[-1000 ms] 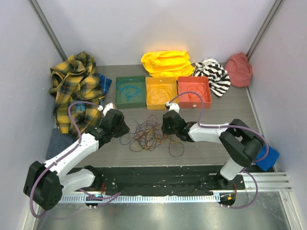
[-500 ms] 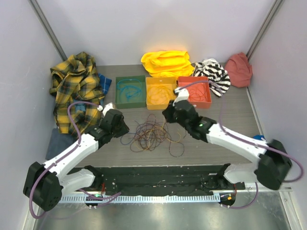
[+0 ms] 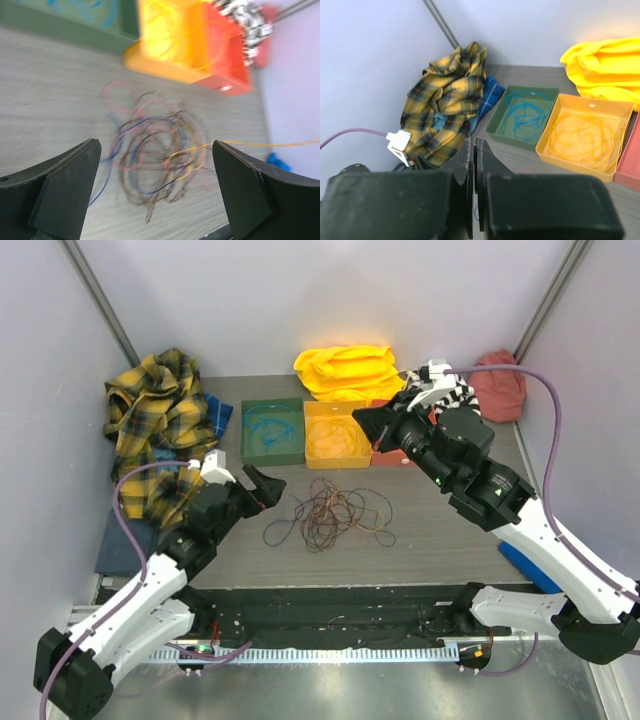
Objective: Untangle the cables
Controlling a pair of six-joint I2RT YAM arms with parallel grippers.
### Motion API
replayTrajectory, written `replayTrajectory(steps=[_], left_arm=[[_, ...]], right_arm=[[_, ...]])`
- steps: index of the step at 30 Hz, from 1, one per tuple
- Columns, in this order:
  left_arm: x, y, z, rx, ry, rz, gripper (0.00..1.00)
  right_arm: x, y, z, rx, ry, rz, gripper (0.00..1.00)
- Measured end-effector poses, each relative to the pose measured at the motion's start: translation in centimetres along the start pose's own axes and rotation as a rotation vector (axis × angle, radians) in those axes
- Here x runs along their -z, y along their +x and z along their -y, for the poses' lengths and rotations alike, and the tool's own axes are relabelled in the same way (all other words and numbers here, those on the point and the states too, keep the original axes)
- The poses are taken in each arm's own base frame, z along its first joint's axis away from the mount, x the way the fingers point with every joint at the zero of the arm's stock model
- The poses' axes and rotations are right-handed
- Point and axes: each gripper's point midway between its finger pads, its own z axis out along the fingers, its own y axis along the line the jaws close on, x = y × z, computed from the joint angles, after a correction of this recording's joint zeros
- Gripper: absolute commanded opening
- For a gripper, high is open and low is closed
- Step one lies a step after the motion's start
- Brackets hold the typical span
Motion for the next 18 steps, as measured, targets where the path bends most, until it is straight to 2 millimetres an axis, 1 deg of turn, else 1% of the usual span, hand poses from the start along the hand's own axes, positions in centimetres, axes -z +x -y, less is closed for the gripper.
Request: replayTrajectory(steps=[4, 6, 8, 10, 12, 14, 16, 18], left_arm=[[0.9, -0.8, 2.2, -0.004, 0.173, 0.102, 1.0], [1.1, -0.7, 3.5, -0.034, 0.239, 0.114, 1.0], [1.3, -0.4, 5.4, -0.08, 0.316, 0.116, 1.0], [1.4, 0.8, 7.3, -0.157, 0.383, 0.103, 1.0], [1.5, 2.8, 9.3, -0.247, 0.446, 0.075, 1.0], [1.6, 4.7, 10.8, -0.332, 0.495, 0.047, 1.0], [1.3, 6.1, 11.5, -0.391, 0.522, 0.032, 1.0], [0.7, 7.1, 11.7, -0.434, 0.529, 0.027, 1.0]], right_arm=[[-0.1, 1.8, 0.1, 0.006, -0.002, -0.072, 0.01], [-0.1, 2.4, -0.1, -0.002, -0.013, -0.097, 0.01], [-0.1, 2.7, -0.4, -0.018, -0.029, -0.114, 0.01], [-0.1, 2.7, -1.2, -0.04, -0.057, -0.124, 0.01], [-0.1, 2.6, -1.7, -0.057, -0.079, -0.131, 0.01], [0.0, 2.5, -2.2, -0.076, -0.099, -0.138, 0.01], [0.1, 2.6, -2.5, -0.087, -0.11, -0.143, 0.01], [0.1, 2.6, -2.7, -0.098, -0.118, -0.148, 0.01]])
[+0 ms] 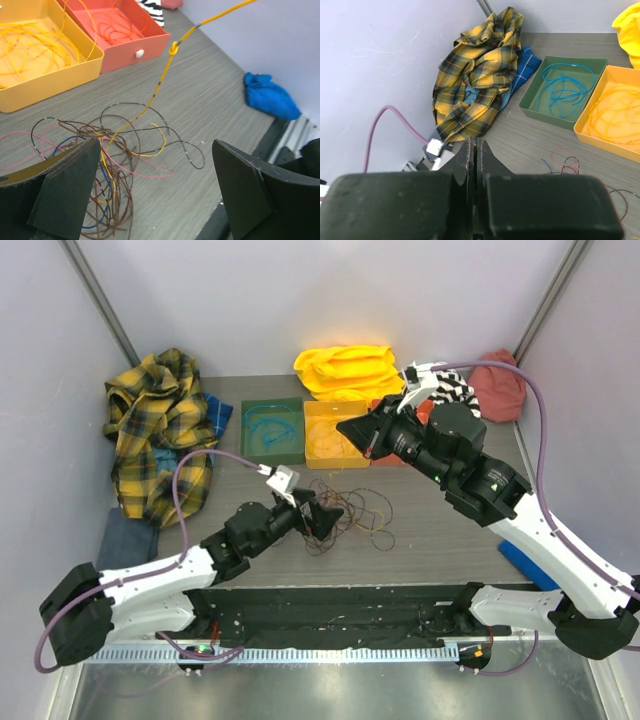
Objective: Untangle the cables
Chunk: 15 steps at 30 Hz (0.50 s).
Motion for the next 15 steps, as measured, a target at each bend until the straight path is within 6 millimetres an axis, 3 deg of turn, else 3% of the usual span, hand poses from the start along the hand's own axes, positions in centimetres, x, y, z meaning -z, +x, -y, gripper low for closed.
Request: replayTrajectory(steps=[5, 11, 13, 15], left_arm=[[-2.1, 1.4, -1.0, -0.084, -0.04, -0.021, 0.97], [-4.4, 0.5, -1.8, -0.151, -0.095, 0.011, 0.9], [-4.9, -0.1, -2.0, -0.162, -0.114, 0.033, 0.76], [-5.3, -0.4, -2.3, -0.171, -0.131, 0.045, 0.49]], right_arm=[[0.1, 0.1, -0.5, -0.02, -0.018, -0.009, 0.01], [0.8, -0.3, -0.9, -0.036, -0.035, 0.0, 0.01], [1.3, -0.6, -1.1, -0.039, -0.041, 0.008, 0.01], [1.8, -0.8, -1.2, -0.041, -0.046, 0.016, 0.01]])
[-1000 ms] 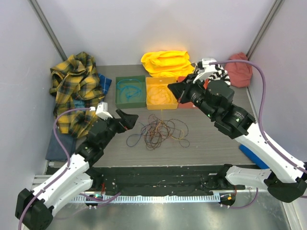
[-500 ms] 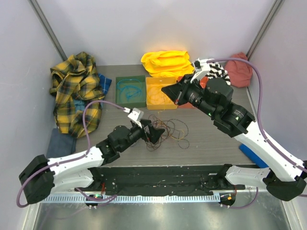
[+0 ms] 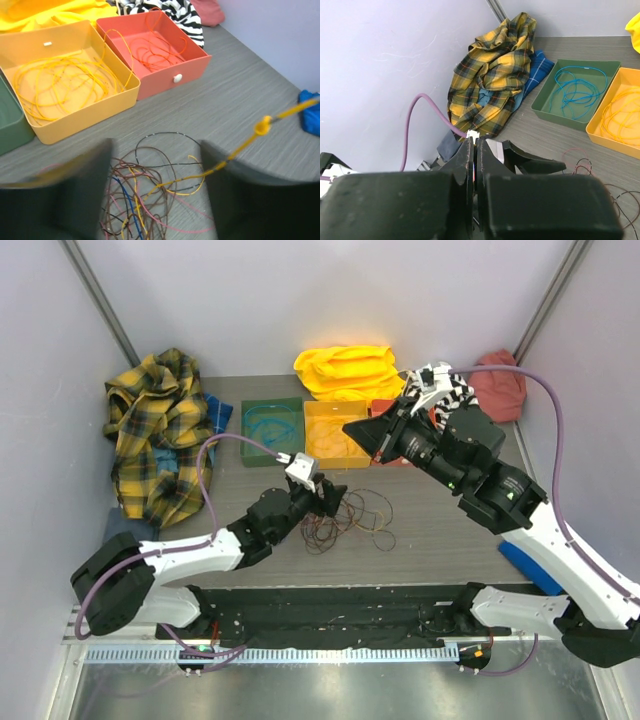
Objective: Untangle the cables
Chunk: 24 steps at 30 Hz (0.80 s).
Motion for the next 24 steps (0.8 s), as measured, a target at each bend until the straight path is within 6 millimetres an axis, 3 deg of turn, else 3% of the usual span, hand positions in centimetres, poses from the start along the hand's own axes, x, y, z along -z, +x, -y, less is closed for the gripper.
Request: replayTrajectory(steps=[1, 2, 3, 6, 9, 12, 15, 18, 21, 24], left_arm=[[-0.1, 0.0, -0.1, -0.001, -0.006, 0.003, 0.33], [-0.2, 0.1, -0.3, -0.003, -0.015, 0.004, 0.0], [-0.2, 0.1, -0.5, -0.005, -0.023, 0.005, 0.0], [-0.2, -0.2, -0.9, -0.01, -0.047, 0.007, 0.0], [0.6, -1.6, -1.3, -0.014, -0.075, 0.0, 0.0], [1.5, -6.1, -1.0, 0.003, -0.097, 0.039, 0.0], [2.5, -13.6, 0.0, 0.041, -0.095, 0.131, 0.0], [3.8, -20.4, 1.3, 0.084, -0.075, 0.201, 0.0], [4.6, -24.0, 2.3, 0.121, -0.053, 0.222, 0.0], [4.9, -25.1, 3.3, 0.145, -0.021, 0.194, 0.0]], right_arm=[[0.2, -0.1, -0.1, -0.001, -0.002, 0.003, 0.01], [0.4, -0.2, -0.1, -0.002, -0.004, 0.007, 0.02], [0.6, -0.2, -0.1, -0.002, -0.006, 0.009, 0.24], [0.9, -0.2, 0.0, -0.006, -0.002, 0.009, 0.58], [1.5, 0.5, 1.0, -0.002, 0.032, 0.002, 0.71], [2.9, 2.3, 3.1, 0.002, 0.085, -0.002, 0.73], [4.2, 5.7, 5.9, 0.0, 0.14, -0.038, 0.72], [4.1, 9.2, 8.0, -0.01, 0.168, -0.088, 0.72], [3.1, 13.2, 9.9, -0.015, 0.2, -0.168, 0.72], [2.0, 16.1, 10.5, -0.005, 0.214, -0.242, 0.74]])
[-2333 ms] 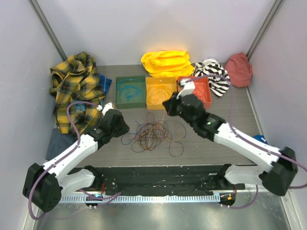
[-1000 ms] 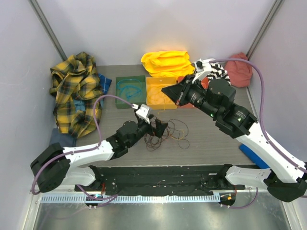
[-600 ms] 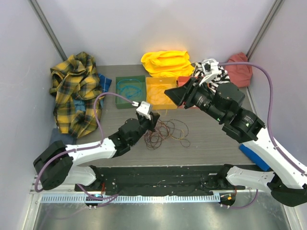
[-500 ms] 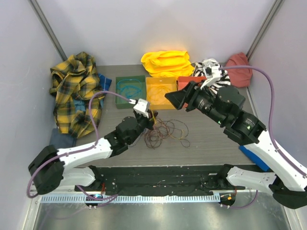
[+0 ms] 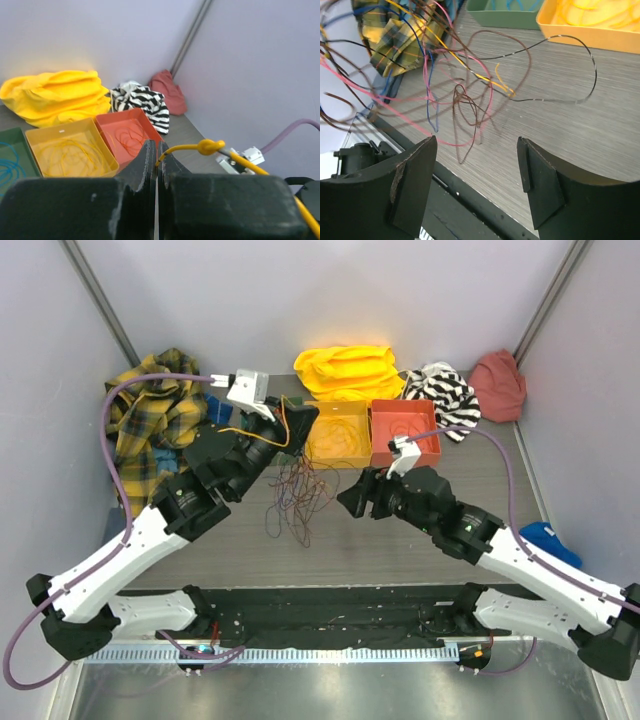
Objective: Untangle the cables
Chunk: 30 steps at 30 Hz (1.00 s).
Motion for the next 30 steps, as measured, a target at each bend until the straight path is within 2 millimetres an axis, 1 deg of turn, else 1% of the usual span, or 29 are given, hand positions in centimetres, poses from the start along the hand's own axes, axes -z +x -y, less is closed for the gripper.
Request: replayTrajectory(steps=[1, 3, 7, 9, 12, 15, 17, 18, 19, 20, 22, 26, 30], left_arm=[[0.0, 0.2, 0.2, 0.007, 0.006, -0.014, 0.0], [-0.1, 1.2, 0.4, 0.013, 0.015, -0.056, 0.0], [-0.3, 3.8, 0.2, 0.011, 0.011, -0.144, 0.0], [-0.3, 4.5, 0.0, 0.008, 0.004, -0.171, 0.0], [-0.1, 5.0, -0.2, 0.005, -0.003, -0.189, 0.0], [-0.1, 5.1, -0.3, 0.003, -0.006, -0.195, 0.0], [0.0, 5.2, -0.3, 0.003, -0.006, -0.198, 0.0], [0.0, 5.2, -0.3, 0.003, -0.007, -0.198, 0.0], [0.0, 5.2, -0.3, 0.004, -0.007, -0.198, 0.0], [0.0, 5.2, -0.3, 0.005, -0.007, -0.198, 0.0], [0.0, 5.2, -0.3, 0.006, -0.007, -0.198, 0.0], [0.1, 4.9, -0.3, 0.007, -0.006, -0.192, 0.0], [0.5, 4.3, -0.3, 0.008, -0.009, -0.186, 0.0]], right_arm=[[-0.4, 0.4, -0.2, 0.006, -0.005, -0.012, 0.74], [-0.8, 0.5, -1.2, 0.015, -0.031, -0.01, 0.75], [-1.5, -0.9, -4.2, 0.025, -0.1, 0.026, 0.76], [-1.5, -1.3, -5.4, 0.028, -0.134, 0.046, 0.76], [-1.2, -1.4, -6.3, 0.031, -0.16, 0.06, 0.76], [-1.1, -1.6, -6.6, 0.033, -0.166, 0.07, 0.75], [-1.2, -1.6, -6.7, 0.037, -0.167, 0.068, 0.65], [-1.4, -1.5, -6.7, 0.04, -0.165, 0.066, 0.54], [-1.6, -1.5, -6.7, 0.044, -0.161, 0.063, 0.26], [-2.1, -1.3, -6.6, 0.049, -0.155, 0.057, 0.16], [-3.1, -0.5, -6.2, 0.061, -0.131, 0.035, 0.01], [-4.8, 1.9, -4.3, 0.081, -0.063, -0.019, 0.01], [-5.0, 3.9, -1.6, 0.096, 0.013, -0.041, 0.01]])
